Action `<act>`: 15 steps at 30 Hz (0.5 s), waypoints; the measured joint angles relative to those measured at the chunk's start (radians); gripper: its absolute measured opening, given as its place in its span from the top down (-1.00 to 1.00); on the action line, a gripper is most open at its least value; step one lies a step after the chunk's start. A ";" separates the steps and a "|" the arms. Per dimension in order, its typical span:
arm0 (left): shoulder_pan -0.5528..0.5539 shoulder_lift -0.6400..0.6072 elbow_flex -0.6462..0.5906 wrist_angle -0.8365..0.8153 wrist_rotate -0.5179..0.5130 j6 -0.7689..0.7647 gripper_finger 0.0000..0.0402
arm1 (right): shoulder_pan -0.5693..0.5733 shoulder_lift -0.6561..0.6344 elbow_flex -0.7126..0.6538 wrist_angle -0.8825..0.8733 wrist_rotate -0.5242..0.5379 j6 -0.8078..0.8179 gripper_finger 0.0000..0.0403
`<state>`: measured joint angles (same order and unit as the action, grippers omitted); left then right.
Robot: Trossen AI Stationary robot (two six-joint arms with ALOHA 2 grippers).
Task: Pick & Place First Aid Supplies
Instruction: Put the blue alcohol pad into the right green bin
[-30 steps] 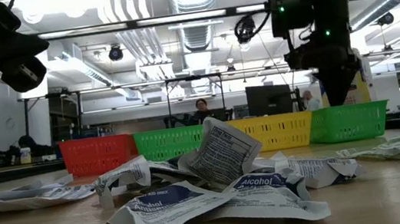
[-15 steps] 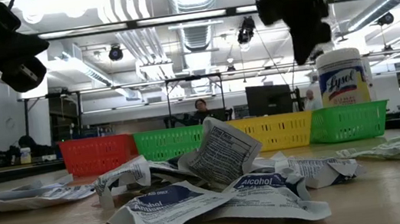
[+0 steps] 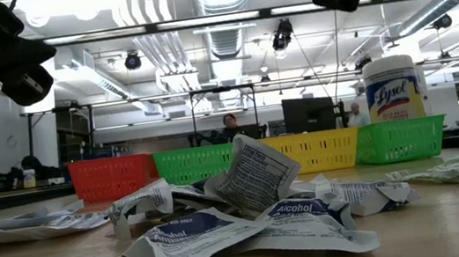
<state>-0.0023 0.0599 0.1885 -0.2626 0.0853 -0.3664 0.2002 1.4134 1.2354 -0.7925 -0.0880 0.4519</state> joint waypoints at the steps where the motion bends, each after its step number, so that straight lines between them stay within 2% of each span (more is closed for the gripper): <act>1: 0.000 0.000 0.000 0.000 0.000 0.000 1.00 | 0.017 0.002 0.000 0.019 0.000 0.000 0.81; 15: 0.000 0.000 0.000 0.000 0.000 0.000 1.00 | 0.156 0.003 -0.006 0.175 0.000 -0.008 0.87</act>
<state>-0.0025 0.0601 0.1883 -0.2626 0.0853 -0.3664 0.3564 1.4166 1.2292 -0.6175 -0.0877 0.4441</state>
